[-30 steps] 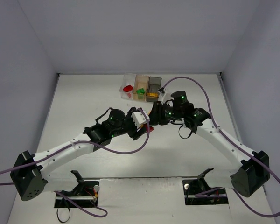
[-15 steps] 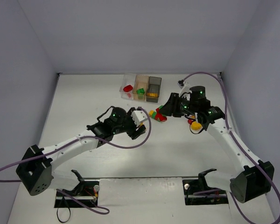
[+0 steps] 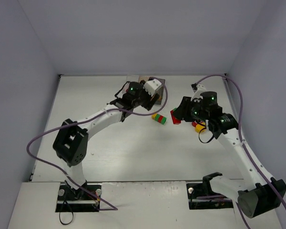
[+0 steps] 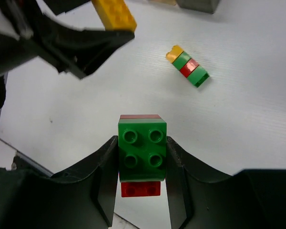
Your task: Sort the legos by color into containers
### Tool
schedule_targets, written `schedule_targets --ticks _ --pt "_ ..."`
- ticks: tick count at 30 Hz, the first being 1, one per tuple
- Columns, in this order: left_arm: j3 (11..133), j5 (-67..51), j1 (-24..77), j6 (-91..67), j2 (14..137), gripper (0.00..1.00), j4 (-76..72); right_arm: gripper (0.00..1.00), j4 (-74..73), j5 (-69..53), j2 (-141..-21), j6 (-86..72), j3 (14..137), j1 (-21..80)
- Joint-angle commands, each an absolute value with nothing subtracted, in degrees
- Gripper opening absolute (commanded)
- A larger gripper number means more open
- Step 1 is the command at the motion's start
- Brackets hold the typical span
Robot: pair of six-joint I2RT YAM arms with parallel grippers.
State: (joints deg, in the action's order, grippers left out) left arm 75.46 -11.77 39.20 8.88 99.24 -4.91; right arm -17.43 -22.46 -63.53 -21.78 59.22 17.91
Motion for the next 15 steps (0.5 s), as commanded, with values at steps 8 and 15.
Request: schedule_targets --ticks 8,15 --pt "108.44 1.67 37.79 7.38 121.8 0.33 -4.05 0.0 -19.16 -15.38 -56.17 -22.85 55.81 16.96" --pt "120.58 2.55 34.98 4.92 132.09 0.34 -0.09 0.0 -20.57 -15.64 -54.49 -22.5 55.37 16.87"
